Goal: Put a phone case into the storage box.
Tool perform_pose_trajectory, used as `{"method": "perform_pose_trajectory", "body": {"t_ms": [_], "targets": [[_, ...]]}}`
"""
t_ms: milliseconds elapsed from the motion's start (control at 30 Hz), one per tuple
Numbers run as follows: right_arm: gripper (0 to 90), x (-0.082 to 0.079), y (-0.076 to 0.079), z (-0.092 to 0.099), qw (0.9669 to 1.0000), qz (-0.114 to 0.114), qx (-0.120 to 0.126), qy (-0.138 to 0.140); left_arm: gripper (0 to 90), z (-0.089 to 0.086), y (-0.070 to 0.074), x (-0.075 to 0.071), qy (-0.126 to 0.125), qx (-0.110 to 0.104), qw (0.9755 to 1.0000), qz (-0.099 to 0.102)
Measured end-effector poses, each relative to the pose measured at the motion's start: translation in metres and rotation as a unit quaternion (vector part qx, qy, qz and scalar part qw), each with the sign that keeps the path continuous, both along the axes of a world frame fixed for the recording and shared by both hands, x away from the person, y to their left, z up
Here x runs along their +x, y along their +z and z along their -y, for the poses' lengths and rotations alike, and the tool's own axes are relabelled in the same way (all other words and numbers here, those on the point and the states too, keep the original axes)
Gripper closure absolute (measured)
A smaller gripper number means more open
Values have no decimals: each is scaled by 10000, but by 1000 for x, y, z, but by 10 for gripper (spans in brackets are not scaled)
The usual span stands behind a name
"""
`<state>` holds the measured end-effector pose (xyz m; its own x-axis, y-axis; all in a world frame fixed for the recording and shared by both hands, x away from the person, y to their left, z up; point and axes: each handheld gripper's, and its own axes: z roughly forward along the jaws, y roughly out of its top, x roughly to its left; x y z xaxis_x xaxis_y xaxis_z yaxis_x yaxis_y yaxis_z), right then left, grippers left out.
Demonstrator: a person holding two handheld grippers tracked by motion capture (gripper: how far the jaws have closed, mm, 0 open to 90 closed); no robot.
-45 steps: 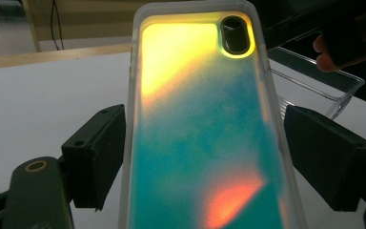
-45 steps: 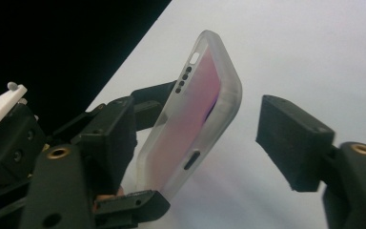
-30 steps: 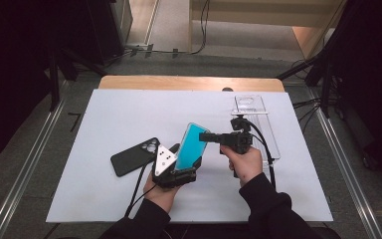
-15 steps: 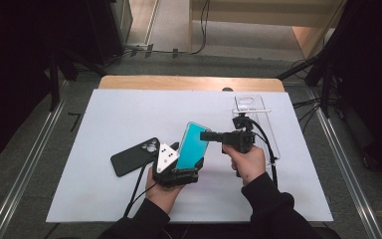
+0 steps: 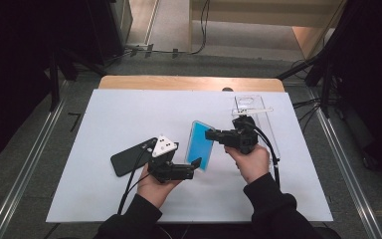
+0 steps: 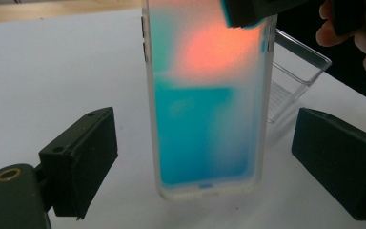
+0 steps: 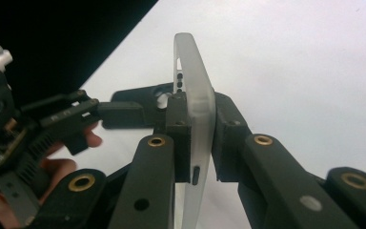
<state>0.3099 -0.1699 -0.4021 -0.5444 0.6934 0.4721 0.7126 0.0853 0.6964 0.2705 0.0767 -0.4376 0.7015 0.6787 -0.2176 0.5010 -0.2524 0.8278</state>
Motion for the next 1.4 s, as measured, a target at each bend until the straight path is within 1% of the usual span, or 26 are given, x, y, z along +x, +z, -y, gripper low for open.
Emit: {"method": "perform_pose_trajectory", "body": {"t_ms": [67, 167, 200, 233, 267, 300, 400, 467, 567, 600, 633, 667, 733, 833, 867, 967, 1033, 1067, 1100, 1167, 1200, 1267, 1300, 1367, 1400], "targets": [[772, -1, 1, 0, 9999, 117, -62, 53, 90, -2, 1, 3, -75, 17, 9998, -171], [772, -3, 2, 0, 9994, 260, -115, 173, 90, -6, 1, 8, -148, -16, 9993, -354], [772, -3, 2, 0, 9993, 287, -146, 205, 91, -7, 2, 9, -208, -49, 9988, -448], [772, -4, 3, 0, 9988, 365, -173, 261, 90, -8, 2, 11, -276, -61, 9980, -561], [772, -5, 4, 1, 9985, 406, -194, 319, 90, -8, 2, 12, -321, -33, 9973, -666], [772, -5, 4, 1, 9979, 468, -230, 382, 90, -8, 3, 14, -387, 50, 9965, -746], [772, -8, 6, 1, 9962, 597, -316, 544, 90, -9, 4, 16, -504, 167, 9952, -827], [772, -9, 6, 1, 9954, 636, -359, 627, 90, -11, 5, 18, -536, 169, 9950, -822], [771, -10, 6, 4, 9940, 680, -371, 777, 93, -13, 7, 20, -695, 189, 9936, -869], [772, -10, 6, 5, 9937, 683, -353, 821, 140, -14, 8, 20, -726, 193, 9934, -863], [772, -9, 6, 7, 9932, 693, -344, 872, 177, -15, 8, 21, -795, 208, 9927, -882], [771, -9, 5, 8, 9929, 696, -315, 917, 176, -16, 9, 20, -914, 195, 9922, -830], [771, -8, 5, 11, 9922, 697, -315, 985, 177, -16, 11, 20, -1006, 209, 9917, -768], [771, -8, 4, 14, 9891, 855, -372, 1136, 206, -18, 15, 22, -1176, 180, 9903, -722], [771, -9, 4, 15, 9878, 911, -409, 1194, 214, -19, 16, 22, -1247, 180, 9894, -721], [771, -9, 4, 18, 9853, 954, -438, 1345, 214, -20, 17, 24, -1434, 243, 9869, -701], [771, -8, 4, 20, 9845, 937, -377, 1436, 213, -21, 18, 25, -1503, 158, 9860, -701], [771, -8, 3, 20, 9836, 950, -362, 1490, 213, -22, 19, 25, -1575, 142, 9852, -654], [771, -8, 3, 21, 9830, 956, -348, 1531, 213, -21, 21, 25, -1617, 157, 9850, -577], [771, -8, 2, 22, 9824, 941, -297, 1586, 213, -21, 24, 25, -1739, 203, 9834, -480], [771, -7, 2, 23, 9816, 948, -264, 1639, 213, -21, 25, 25, -1787, 188, 9826, -462], [771, -7, 2, 22, 9795, 971, -218, 1753, 213, -22, 26, 26, -1866, 137, 9810, -505], [771, -8, 1, 22, 9781, 992, -250, 1815, 212, -23, 26, 27, -1902, 109, 9803, -522], [771, -9, 1, 20, 9741, 1072, -345, 1960, 212, -24, 26, 29, -1949, 93, 9792, -548], [771, -9, 0, 19, 9729, 1076, -361, 2014, 213, -25, 26, 30, -2003, 102, 9782, -531]]}}
